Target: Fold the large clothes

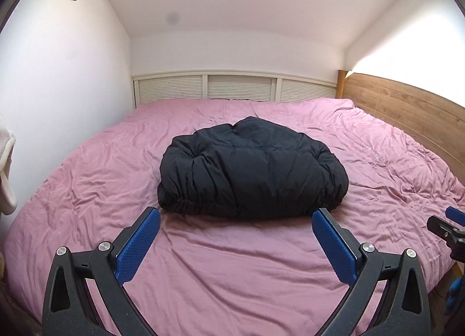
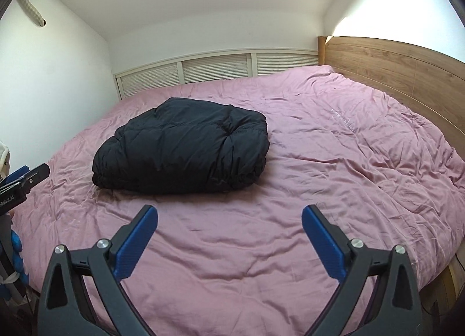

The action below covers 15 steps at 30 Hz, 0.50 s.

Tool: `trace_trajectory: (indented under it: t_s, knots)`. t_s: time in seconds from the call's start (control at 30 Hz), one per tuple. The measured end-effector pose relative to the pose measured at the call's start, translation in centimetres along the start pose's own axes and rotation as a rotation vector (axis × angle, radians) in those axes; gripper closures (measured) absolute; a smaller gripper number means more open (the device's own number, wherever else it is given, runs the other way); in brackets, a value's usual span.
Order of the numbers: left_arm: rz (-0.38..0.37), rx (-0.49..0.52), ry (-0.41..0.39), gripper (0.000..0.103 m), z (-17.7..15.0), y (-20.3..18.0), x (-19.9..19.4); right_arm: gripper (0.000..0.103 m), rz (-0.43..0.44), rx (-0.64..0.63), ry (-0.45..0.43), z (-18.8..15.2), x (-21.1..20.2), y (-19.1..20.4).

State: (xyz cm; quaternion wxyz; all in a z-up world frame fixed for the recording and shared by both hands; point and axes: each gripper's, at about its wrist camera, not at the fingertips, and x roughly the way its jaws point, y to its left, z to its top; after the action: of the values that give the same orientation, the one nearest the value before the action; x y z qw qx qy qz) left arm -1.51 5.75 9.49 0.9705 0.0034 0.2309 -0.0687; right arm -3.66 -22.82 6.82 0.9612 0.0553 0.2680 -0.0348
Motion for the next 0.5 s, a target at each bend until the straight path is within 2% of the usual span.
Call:
trace_trajectory:
  t_s: [0.1,0.17,0.5]
  knots:
    - [0.060,0.022,-0.026,0.001,-1.3,-0.7,-3.1,0.002,-0.013,0.004,-0.015,-1.0,-2.7,0.6]
    - [0.072,0.026,-0.042,0.001,-2.1,-0.9,-5.1,0.002,-0.026,0.008,-0.018,-1.7,-4.3,1.1]
    - [0.052,0.044,-0.087,0.001,-4.7,-0.7,-11.5,0.002,-0.056,0.000,-0.049,-4.1,-10.5,3.4]
